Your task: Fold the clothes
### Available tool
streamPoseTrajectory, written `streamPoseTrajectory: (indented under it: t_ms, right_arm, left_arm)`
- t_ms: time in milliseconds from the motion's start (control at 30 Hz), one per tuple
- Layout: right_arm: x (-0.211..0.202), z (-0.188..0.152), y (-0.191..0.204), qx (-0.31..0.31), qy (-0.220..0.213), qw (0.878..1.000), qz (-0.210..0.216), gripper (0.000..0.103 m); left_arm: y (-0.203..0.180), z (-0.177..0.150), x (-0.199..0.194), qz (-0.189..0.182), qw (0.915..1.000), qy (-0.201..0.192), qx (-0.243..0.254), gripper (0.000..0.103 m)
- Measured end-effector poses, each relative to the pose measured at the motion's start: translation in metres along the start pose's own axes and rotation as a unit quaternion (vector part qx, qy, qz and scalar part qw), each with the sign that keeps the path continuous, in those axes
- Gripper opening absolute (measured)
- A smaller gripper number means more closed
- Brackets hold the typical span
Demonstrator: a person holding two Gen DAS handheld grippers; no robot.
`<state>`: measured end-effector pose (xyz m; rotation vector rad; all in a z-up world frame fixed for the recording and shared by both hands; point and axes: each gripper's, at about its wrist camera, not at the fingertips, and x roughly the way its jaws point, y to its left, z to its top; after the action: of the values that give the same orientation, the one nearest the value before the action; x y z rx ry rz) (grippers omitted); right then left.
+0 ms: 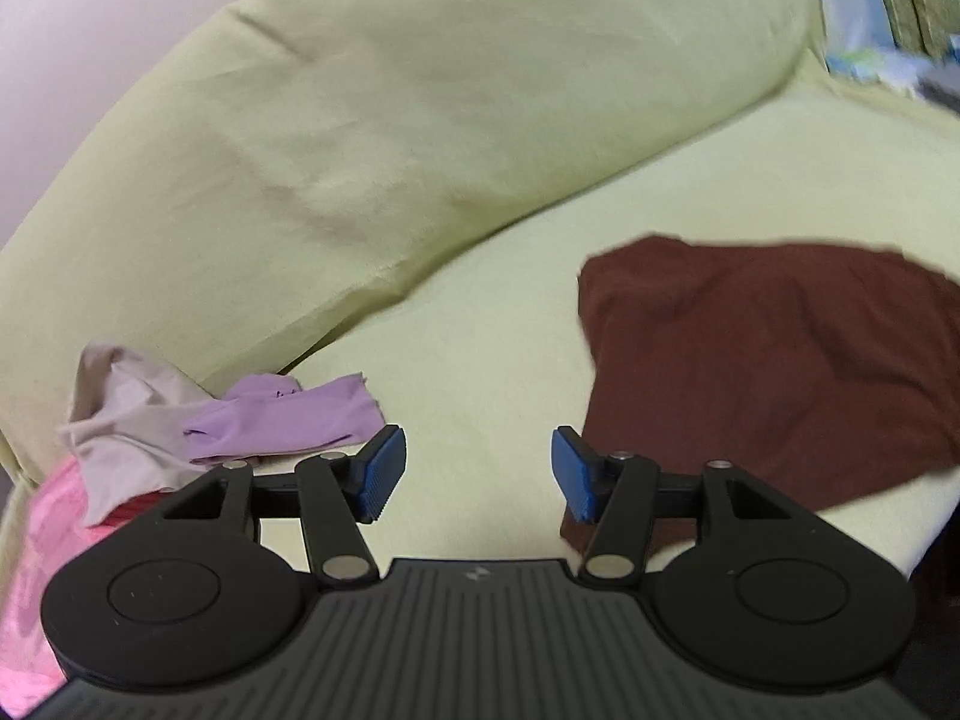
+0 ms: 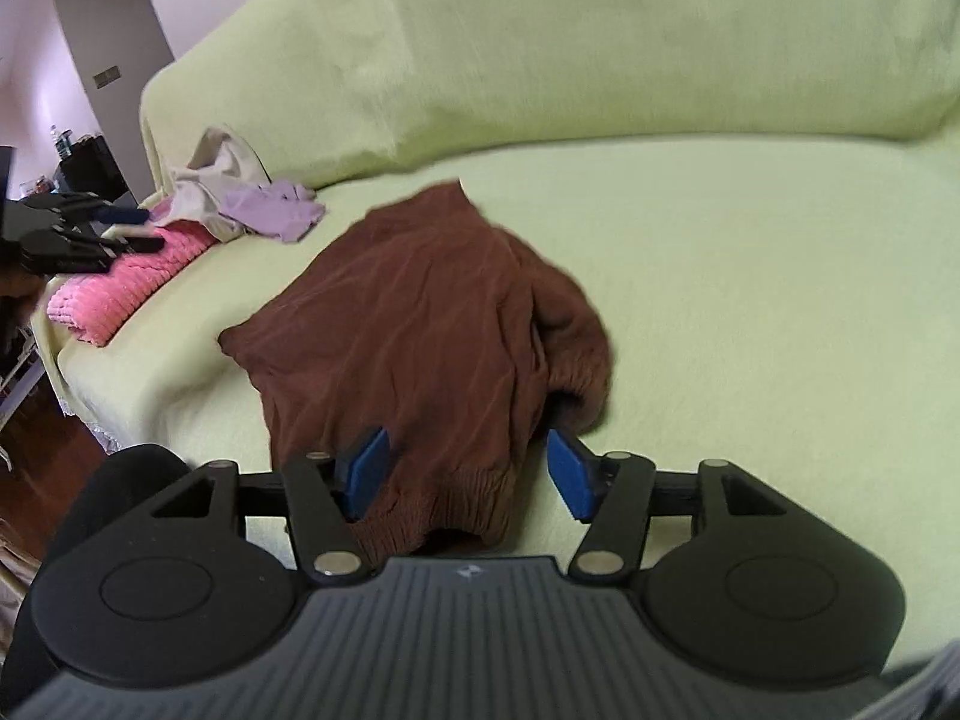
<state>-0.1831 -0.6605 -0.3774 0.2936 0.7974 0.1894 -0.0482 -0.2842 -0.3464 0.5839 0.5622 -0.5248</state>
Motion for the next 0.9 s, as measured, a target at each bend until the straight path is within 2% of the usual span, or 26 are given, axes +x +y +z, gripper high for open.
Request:
streamPoseTrajectory:
  t_ms: [67, 100, 133, 167, 333, 433, 500, 600, 667, 733, 767, 833, 900]
  right_arm:
    - [0.015, 0.002, -0.005, 0.016, 0.008, 1.0, -0.004, 0.049]
    - [0.022, 0.003, -0.006, 0.023, 0.012, 1.0, -0.007, 0.032]
    - [0.026, 0.004, -0.006, 0.024, 0.015, 1.0, -0.009, 0.022]
    - [0.028, 0.003, -0.005, 0.021, 0.016, 1.0, -0.013, 0.016]
    - [0.009, -0.004, 0.011, -0.037, 0.005, 0.999, -0.029, 0.012]
    - [-0.007, -0.005, 0.021, -0.059, 0.0, 0.998, -0.012, 0.012]
    - [-0.015, -0.006, 0.025, -0.07, -0.001, 0.998, 0.0, 0.011]
    - [-0.02, -0.008, 0.025, -0.077, 0.008, 0.997, 0.006, 0.011]
    - [-0.02, -0.008, 0.024, -0.074, 0.012, 0.997, 0.01, 0.011]
    - [-0.016, -0.007, 0.022, -0.07, 0.017, 0.997, 0.013, 0.011]
    - [-0.015, -0.008, 0.023, -0.068, 0.018, 0.997, 0.012, 0.011]
    - [-0.01, -0.008, 0.019, -0.061, 0.023, 0.998, 0.013, 0.011]
    - [-0.008, -0.007, 0.016, -0.058, 0.025, 0.998, 0.014, 0.011]
  left_arm:
    - [-0.003, 0.006, 0.008, -0.016, 0.9999, -0.005, 0.004, 0.058]
    - [-0.008, 0.01, 0.015, -0.03, 0.9994, -0.006, 0.013, 0.058]
    - [-0.015, 0.016, 0.024, -0.045, 0.9986, -0.008, 0.026, 0.058]
    - [-0.022, 0.022, 0.034, -0.057, 0.9976, -0.008, 0.039, 0.058]
    - [-0.052, 0.045, 0.082, -0.106, 0.9909, -0.002, 0.083, 0.06]
    - [-0.072, 0.061, 0.129, -0.132, 0.9856, 0.01, 0.105, 0.063]
    - [-0.075, 0.066, 0.144, -0.138, 0.9846, 0.016, 0.106, 0.064]
    - [-0.074, 0.077, 0.178, -0.163, 0.9822, 0.025, 0.089, 0.069]
    - [-0.073, 0.08, 0.194, -0.187, 0.9788, 0.035, 0.075, 0.069]
    - [-0.077, 0.08, 0.21, -0.232, 0.9677, 0.065, 0.075, 0.05]
    - [-0.079, 0.08, 0.214, -0.248, 0.9625, 0.076, 0.081, 0.014]
    - [-0.082, 0.079, 0.214, -0.257, 0.9596, 0.075, 0.086, 0.012]
    - [-0.08, 0.08, 0.205, -0.248, 0.963, 0.06, 0.087, 0.009]
